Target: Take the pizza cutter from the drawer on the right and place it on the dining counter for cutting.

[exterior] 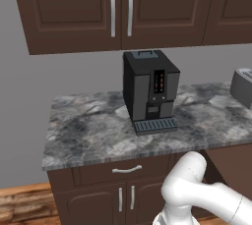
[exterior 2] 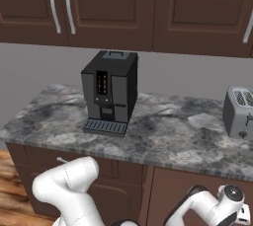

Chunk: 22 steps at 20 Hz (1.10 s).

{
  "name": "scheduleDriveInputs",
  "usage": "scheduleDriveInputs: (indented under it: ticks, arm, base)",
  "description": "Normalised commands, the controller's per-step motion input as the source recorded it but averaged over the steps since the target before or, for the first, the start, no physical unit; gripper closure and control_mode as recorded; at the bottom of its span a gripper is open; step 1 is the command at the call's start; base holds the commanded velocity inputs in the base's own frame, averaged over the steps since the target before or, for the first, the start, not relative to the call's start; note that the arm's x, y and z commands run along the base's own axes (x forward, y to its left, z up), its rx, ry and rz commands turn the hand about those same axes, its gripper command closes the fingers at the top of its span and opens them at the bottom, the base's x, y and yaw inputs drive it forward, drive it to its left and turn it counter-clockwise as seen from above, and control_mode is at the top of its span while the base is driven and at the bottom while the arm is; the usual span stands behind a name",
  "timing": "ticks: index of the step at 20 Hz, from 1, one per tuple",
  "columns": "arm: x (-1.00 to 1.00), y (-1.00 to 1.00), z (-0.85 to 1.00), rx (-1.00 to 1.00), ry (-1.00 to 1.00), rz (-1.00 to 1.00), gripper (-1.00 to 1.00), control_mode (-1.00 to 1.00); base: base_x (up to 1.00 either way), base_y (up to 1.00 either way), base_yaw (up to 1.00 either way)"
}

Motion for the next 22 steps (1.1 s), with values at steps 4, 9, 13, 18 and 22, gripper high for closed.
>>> scheduleDriveInputs:
  ticks: [4, 9, 13, 18, 22]
  arm:
    - [-0.37, -0.24, 0.60, -0.04, 0.00, -0.06, 1.00, -1.00]
    - [-0.26, 0.02, 0.94, -0.05, 0.01, -0.11, 1.00, -1.00]
    - [-0.21, 0.04, 1.00, -0.07, 0.07, -0.13, 1.00, -1.00]
    - [-0.28, 0.17, 1.00, -0.09, 0.03, -0.12, 1.00, -1.00]
    - [-0.38, 0.66, 0.98, -0.12, 0.00, -0.02, 1.00, -1.00]
  base:
    - [0.00, 0.00, 0.00]
    - [0.00, 0.00, 0.00]
    - [0.00, 0.00, 0.00]
    - [0.00, 0.00, 0.00]
    - [0.00, 0.00, 0.00]
